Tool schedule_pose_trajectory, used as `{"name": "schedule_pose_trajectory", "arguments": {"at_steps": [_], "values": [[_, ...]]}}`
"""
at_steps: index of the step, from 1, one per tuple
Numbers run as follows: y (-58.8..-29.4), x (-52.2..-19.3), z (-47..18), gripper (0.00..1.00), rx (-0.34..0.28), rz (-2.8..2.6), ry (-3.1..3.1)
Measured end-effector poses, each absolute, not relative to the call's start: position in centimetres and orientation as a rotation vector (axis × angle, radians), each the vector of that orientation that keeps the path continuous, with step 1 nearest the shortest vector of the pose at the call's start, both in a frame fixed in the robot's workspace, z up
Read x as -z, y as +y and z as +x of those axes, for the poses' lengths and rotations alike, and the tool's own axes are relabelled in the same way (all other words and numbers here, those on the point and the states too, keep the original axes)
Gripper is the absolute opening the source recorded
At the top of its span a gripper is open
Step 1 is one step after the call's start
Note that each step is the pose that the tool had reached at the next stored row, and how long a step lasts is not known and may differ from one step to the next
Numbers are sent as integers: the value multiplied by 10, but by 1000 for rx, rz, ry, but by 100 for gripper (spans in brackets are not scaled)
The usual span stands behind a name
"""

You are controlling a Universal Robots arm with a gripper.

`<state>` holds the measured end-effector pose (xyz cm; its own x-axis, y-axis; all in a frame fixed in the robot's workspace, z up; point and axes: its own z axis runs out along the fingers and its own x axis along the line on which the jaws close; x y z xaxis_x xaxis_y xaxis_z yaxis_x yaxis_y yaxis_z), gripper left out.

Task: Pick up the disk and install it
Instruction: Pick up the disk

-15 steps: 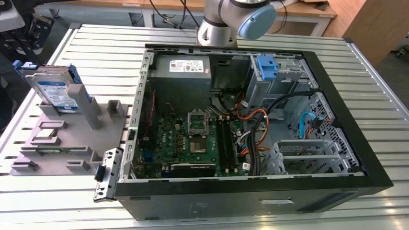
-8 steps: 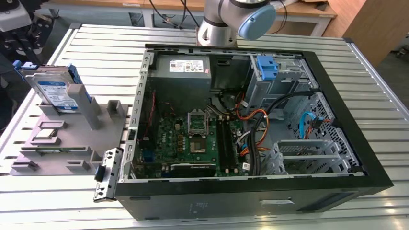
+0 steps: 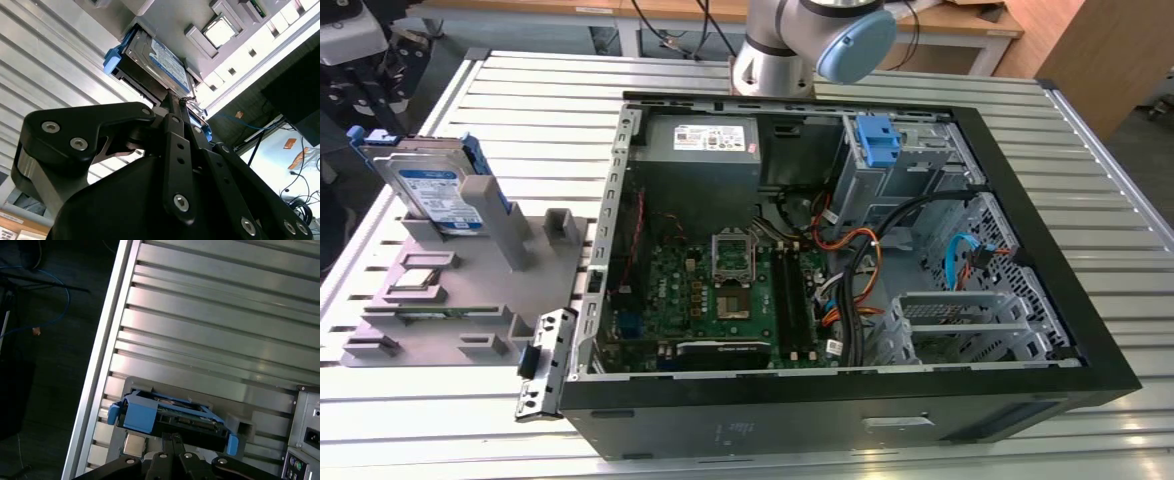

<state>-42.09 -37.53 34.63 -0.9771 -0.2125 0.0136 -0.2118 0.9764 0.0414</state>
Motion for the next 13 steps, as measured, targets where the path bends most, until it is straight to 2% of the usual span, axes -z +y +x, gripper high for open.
{"name": "schedule_pose_trajectory", "arguments": {"at_steps": [13], "values": [[-375,-346,-421,11,60,600,-3062]]}}
